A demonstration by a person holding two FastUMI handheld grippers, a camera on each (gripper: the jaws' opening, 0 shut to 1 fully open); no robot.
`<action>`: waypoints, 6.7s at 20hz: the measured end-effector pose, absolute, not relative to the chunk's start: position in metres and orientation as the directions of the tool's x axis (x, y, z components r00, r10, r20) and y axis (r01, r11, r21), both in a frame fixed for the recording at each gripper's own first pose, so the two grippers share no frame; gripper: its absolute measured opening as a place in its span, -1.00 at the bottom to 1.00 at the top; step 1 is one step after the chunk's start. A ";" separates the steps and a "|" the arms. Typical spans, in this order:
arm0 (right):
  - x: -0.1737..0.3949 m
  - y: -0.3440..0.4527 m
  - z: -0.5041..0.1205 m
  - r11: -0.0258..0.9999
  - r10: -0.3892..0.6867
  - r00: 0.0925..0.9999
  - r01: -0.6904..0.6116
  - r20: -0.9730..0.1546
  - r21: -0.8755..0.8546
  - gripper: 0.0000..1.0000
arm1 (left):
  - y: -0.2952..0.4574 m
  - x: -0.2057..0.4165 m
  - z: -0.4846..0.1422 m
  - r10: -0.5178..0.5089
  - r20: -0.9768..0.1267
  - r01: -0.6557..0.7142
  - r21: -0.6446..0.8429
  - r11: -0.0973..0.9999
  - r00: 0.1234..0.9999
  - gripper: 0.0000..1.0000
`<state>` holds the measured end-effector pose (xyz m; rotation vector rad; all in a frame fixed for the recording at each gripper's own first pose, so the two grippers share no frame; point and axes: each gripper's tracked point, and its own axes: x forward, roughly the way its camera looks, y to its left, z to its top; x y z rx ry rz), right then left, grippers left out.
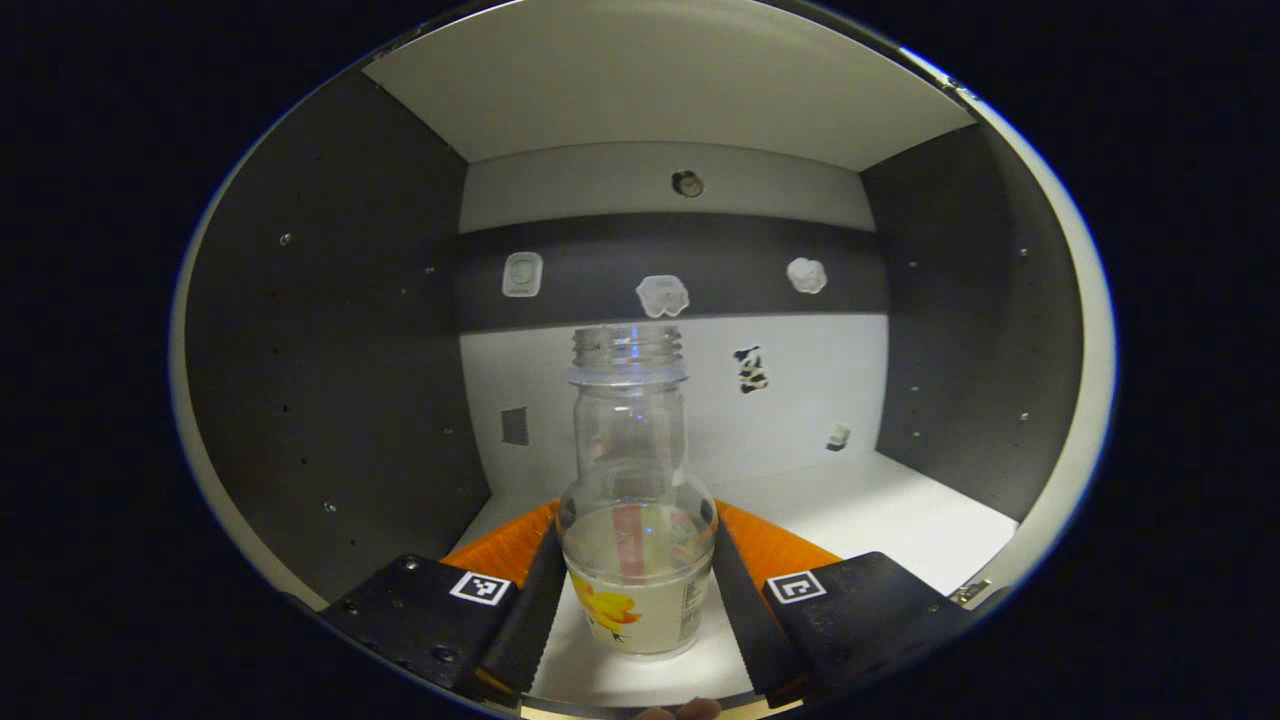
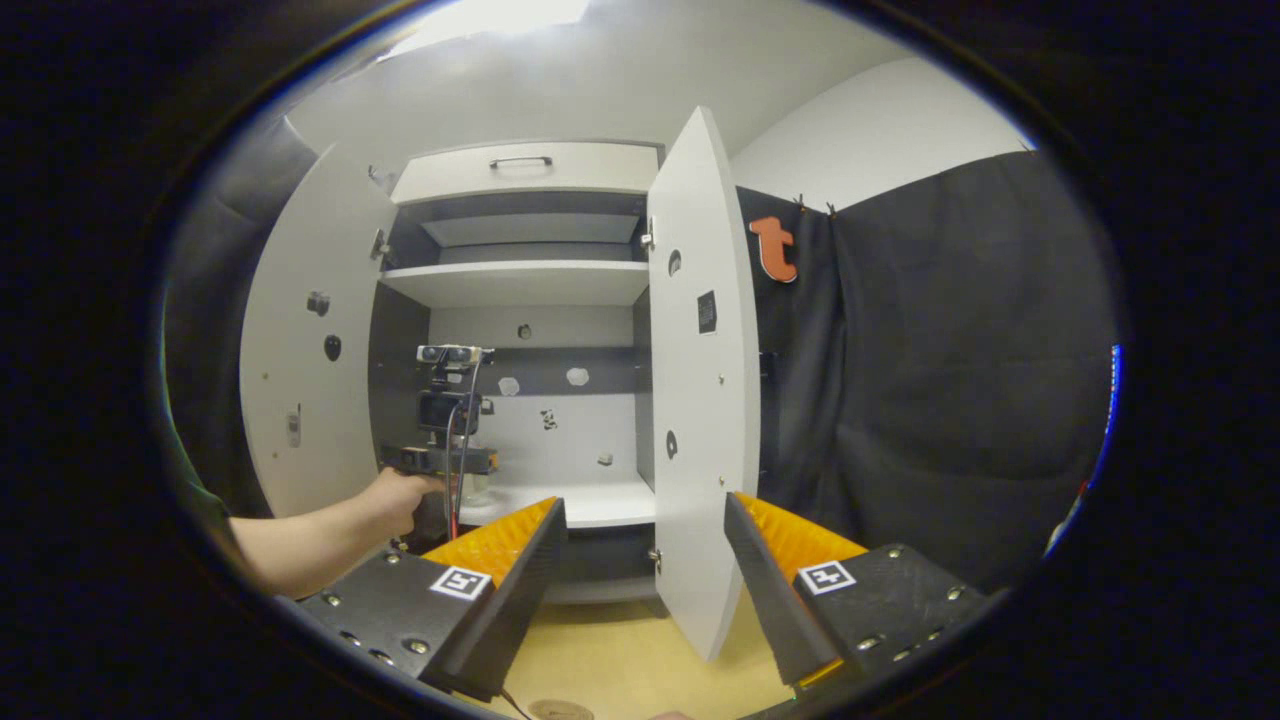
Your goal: Grasp the bottle in the cabinet with the left hand and place it on the coaster, then close the right door with the right hand and the left door with the left hand.
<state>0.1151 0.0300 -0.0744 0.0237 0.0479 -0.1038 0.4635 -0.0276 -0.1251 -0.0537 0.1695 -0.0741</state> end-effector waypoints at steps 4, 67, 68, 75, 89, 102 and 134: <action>0.100 0.028 -0.064 0.996 -0.082 0.996 0.082 -0.021 0.040 0.92 | -0.030 0.414 -0.085 -0.107 -0.112 0.100 -0.064 0.993 0.988 0.56; 0.054 -0.020 -0.067 0.997 -0.071 0.997 0.071 0.015 -0.034 0.97 | -0.191 0.059 -0.402 -0.665 -0.260 0.689 0.003 0.725 0.700 0.84; 0.054 -0.020 -0.068 0.997 -0.067 0.998 0.067 0.012 -0.030 0.96 | -0.192 0.058 -0.393 -0.676 -0.252 0.696 -0.009 0.718 0.693 0.84; 0.058 -0.060 -0.076 0.989 -0.110 0.994 0.108 -0.021 -0.097 0.96 | -0.169 0.064 -0.305 -0.668 -0.137 0.676 0.013 0.737 0.731 0.89; 0.141 -0.205 -0.059 0.950 -0.286 0.957 0.276 -0.054 -0.143 0.97 | -0.099 0.093 -0.130 -0.543 0.064 0.546 -0.109 0.830 0.838 0.94; 0.273 -0.147 -0.085 0.988 -0.095 0.986 0.076 -0.137 -0.135 0.78 | -0.063 0.068 -0.148 -0.527 0.003 0.524 -0.115 0.844 0.850 0.97; 0.253 -0.055 -0.079 0.994 -0.011 0.990 -0.004 -0.139 -0.106 0.54 | 0.077 0.047 -0.086 -0.286 -0.005 0.282 -0.140 0.949 0.958 0.94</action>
